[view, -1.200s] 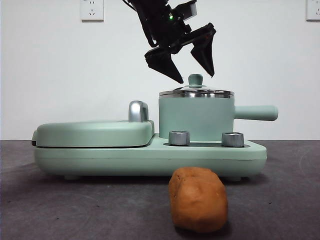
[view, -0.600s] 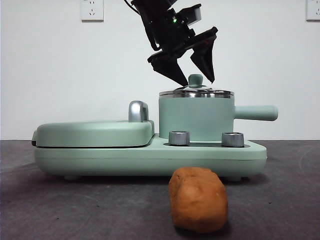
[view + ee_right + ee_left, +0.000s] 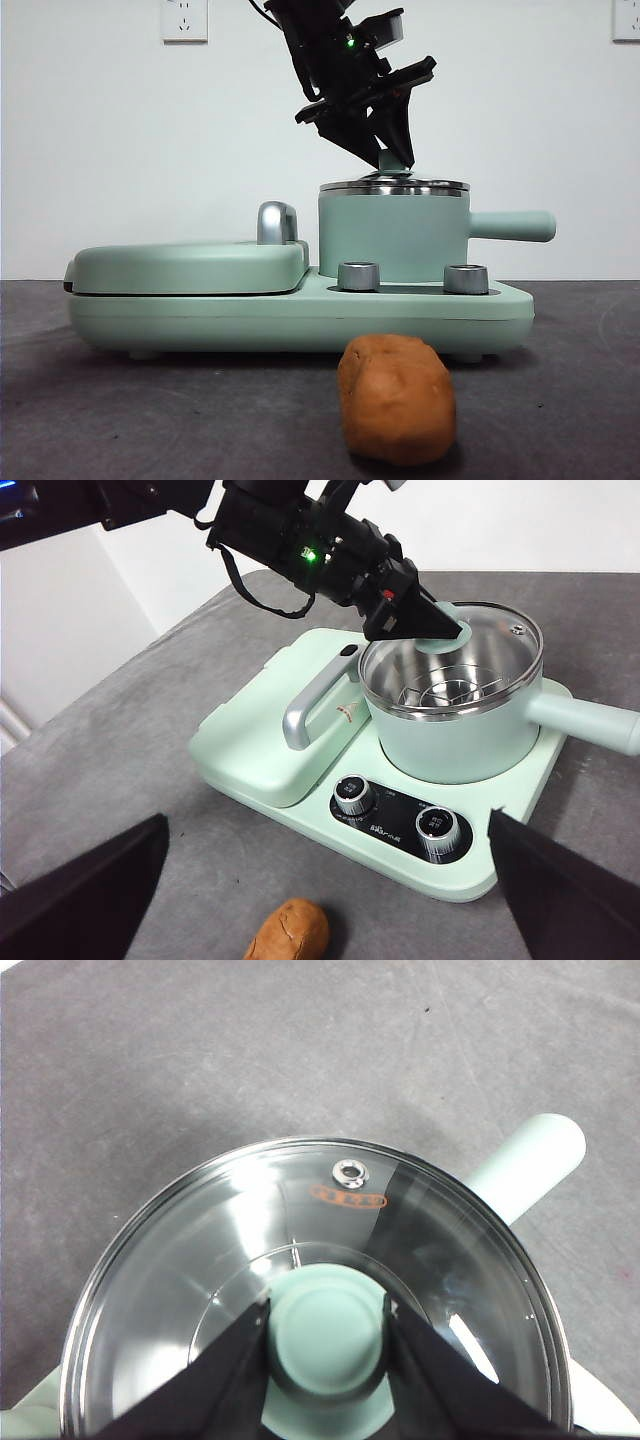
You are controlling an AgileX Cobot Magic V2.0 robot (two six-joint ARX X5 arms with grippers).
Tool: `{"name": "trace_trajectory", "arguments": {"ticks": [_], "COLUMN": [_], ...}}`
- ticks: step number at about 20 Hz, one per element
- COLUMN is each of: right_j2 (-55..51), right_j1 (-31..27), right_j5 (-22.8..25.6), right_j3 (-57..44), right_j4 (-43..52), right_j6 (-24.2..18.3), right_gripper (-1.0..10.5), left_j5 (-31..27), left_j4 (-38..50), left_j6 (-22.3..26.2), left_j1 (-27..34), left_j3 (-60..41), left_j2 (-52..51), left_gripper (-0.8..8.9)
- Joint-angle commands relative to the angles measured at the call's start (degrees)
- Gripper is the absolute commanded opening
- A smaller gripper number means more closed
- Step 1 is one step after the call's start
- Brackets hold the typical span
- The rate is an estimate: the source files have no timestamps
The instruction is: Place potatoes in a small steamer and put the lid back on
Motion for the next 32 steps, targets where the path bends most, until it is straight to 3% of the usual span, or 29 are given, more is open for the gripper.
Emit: {"name": "trace_trajectory", "arguments": {"ticks": [1, 6, 10, 14, 17, 24, 28, 32], "right_j2": [0.3, 3.5, 8.1, 14.5, 20.8, 33.3, 44.7, 54.4], "right_j1": [0.0, 0.6, 5.3, 14.1, 23.1, 38.8, 46.2, 49.0], "right_j5": [-0.1, -0.4, 0.5, 6.8, 14.8, 25.9, 27.5, 29.7], "right_j3": [0.8, 0.8, 2.6, 6.9, 10.4, 13.4, 13.7, 13.8], "right_j4": [0.4, 0.4, 0.4, -1.0, -5.8, -7.6, -7.6, -7.3], "right_j6": [-0.2, 5.7, 9.1, 14.0, 15.1, 18.6, 20.7, 20.8], "right_gripper": [5.1, 5.1, 5.1, 5.1, 5.1, 5.1, 5.1, 5.1], "left_j5": [0.3, 0.3, 0.3, 0.3, 0.3, 0.3, 0.3, 0.3], "left_j4": [-1.2, -5.2, -9.3, -14.5, -17.9, -22.9, -25.6, -26.8], "left_j6": [0.0, -2.0, -1.9, -1.9, -2.0, -3.3, -3.5, -3.9], "left_j1": [-0.4, 0.1, 1.2, 5.0, 9.2, 15.4, 18.8, 19.9], "left_j3": [4.0, 14.3, 22.0, 24.4, 24.4, 24.4, 24.4, 24.4], "left_j2": [1.8, 1.8, 1.7, 0.2, -1.4, -4.2, -5.2, -5.4], "left_gripper": [0.86, 0.86, 0.86, 0.85, 0.49, 0.50, 0.50, 0.49]}}
